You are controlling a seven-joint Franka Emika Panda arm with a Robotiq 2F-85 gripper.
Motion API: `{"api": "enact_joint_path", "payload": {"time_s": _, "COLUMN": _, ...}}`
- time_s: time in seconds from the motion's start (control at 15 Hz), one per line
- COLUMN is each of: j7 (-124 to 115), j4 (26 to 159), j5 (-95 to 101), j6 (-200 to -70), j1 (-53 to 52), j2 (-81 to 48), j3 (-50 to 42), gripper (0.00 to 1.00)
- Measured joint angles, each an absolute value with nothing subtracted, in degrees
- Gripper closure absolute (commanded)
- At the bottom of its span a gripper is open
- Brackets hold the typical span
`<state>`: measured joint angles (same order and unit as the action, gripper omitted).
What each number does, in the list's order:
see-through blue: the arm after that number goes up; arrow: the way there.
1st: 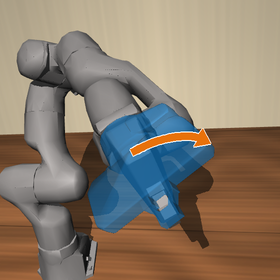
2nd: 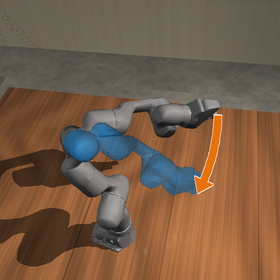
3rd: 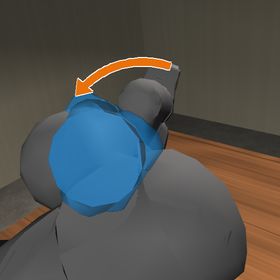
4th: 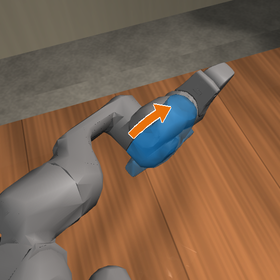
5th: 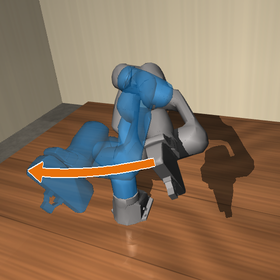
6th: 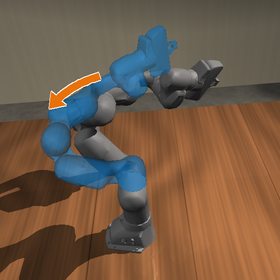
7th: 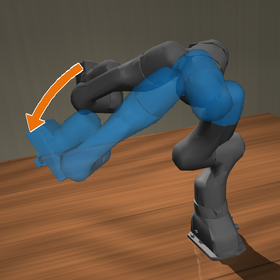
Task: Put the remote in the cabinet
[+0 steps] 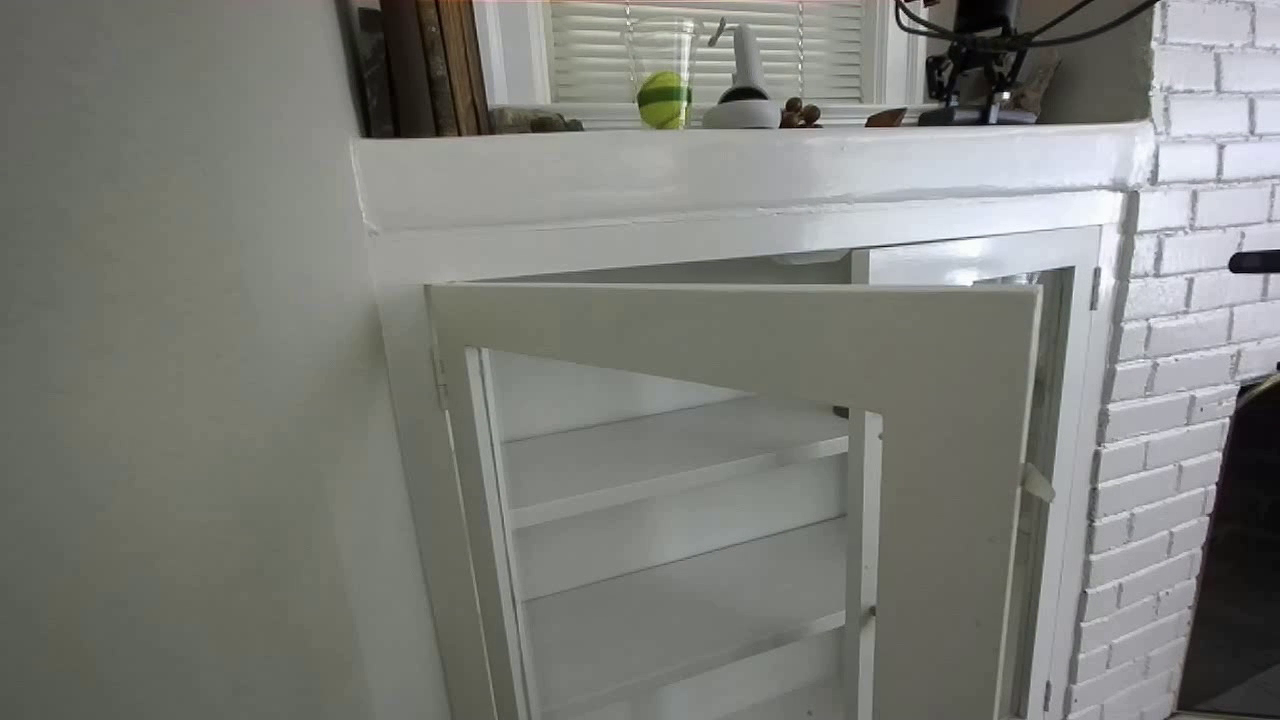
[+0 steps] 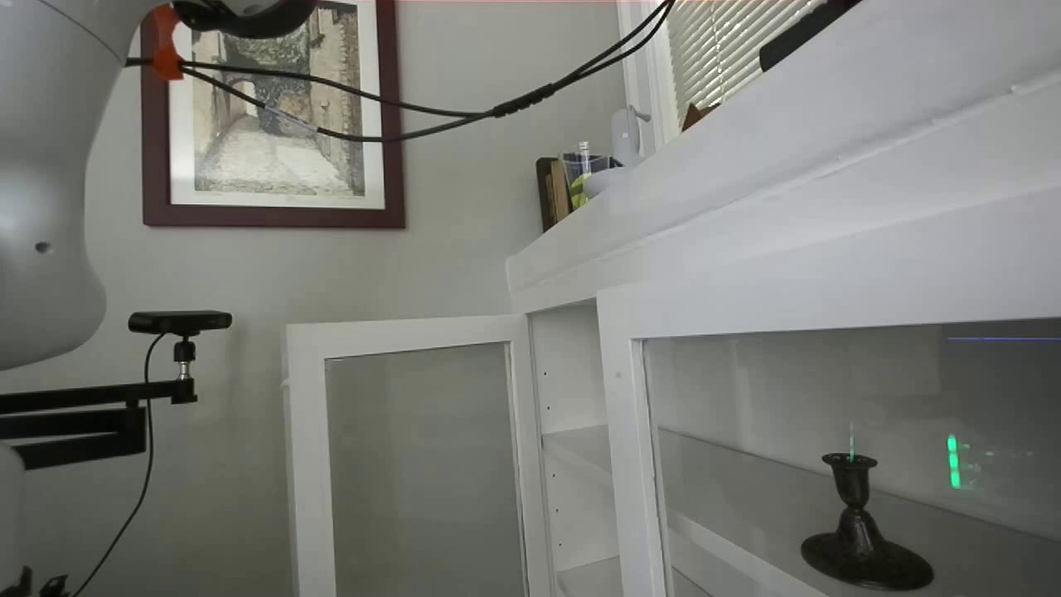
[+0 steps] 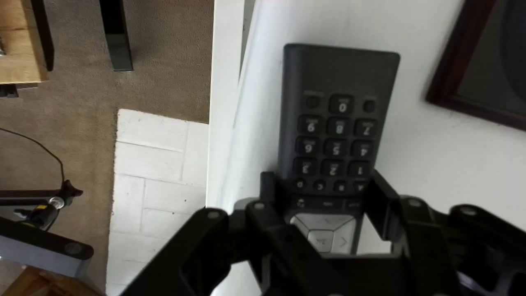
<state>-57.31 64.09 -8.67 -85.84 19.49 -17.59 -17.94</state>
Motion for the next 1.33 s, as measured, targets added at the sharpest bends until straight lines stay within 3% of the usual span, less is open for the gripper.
{"api": "enact_joint_path", "payload": {"time_s": 0.8, "j7": -59.72, "j4": 66.07, "j5": -3.75, "j6": -85.1, "j1": 12.0, "j2": -8.76, "j3": -17.13, "gripper": 0.7}}
{"api": "enact_joint_path", "payload": {"time_s": 1.33, "j7": -63.63, "j4": 74.93, "j5": -2.52, "j6": -85.04, "j1": 3.44, "j2": 1.42, "j3": -10.64, "gripper": 0.7}}
